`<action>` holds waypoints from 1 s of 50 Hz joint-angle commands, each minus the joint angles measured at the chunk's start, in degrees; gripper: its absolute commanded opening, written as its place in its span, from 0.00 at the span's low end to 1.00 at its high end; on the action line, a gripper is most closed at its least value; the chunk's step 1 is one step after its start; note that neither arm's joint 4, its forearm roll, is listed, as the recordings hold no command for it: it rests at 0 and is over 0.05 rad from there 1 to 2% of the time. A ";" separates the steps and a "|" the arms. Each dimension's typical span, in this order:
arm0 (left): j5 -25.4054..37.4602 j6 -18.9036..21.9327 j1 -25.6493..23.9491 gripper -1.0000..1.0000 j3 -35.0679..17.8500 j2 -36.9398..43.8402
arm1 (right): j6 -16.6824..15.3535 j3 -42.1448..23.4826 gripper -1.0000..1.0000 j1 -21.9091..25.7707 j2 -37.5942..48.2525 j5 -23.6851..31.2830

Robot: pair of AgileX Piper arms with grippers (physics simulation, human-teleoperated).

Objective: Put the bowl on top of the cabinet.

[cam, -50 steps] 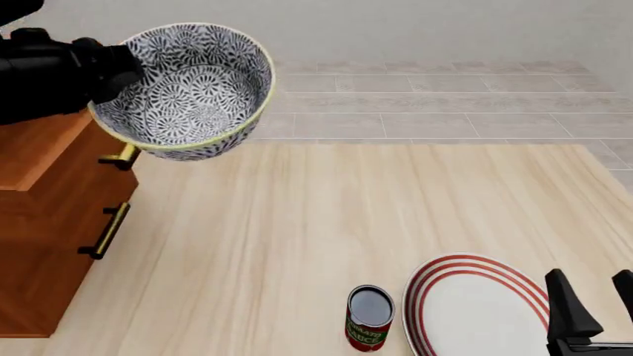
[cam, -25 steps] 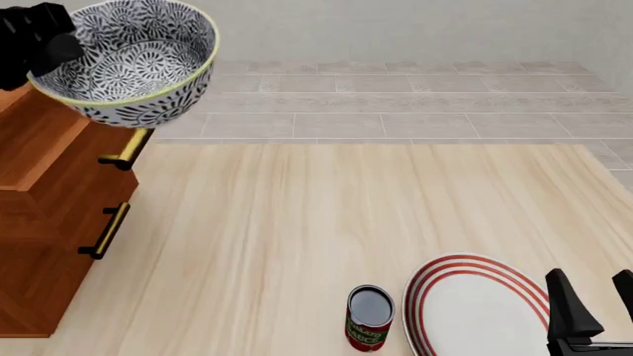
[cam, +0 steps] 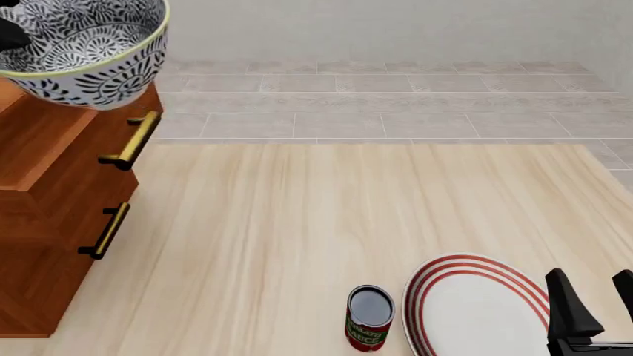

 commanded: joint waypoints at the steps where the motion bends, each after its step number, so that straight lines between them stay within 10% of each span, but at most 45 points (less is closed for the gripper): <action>1: -0.25 -1.53 4.32 0.00 0.71 -0.45 | 0.00 -0.01 1.00 0.00 0.00 0.00; 50: 4.91 -2.00 17.22 0.00 -6.74 2.64 | 0.29 0.01 1.00 0.05 0.00 -0.02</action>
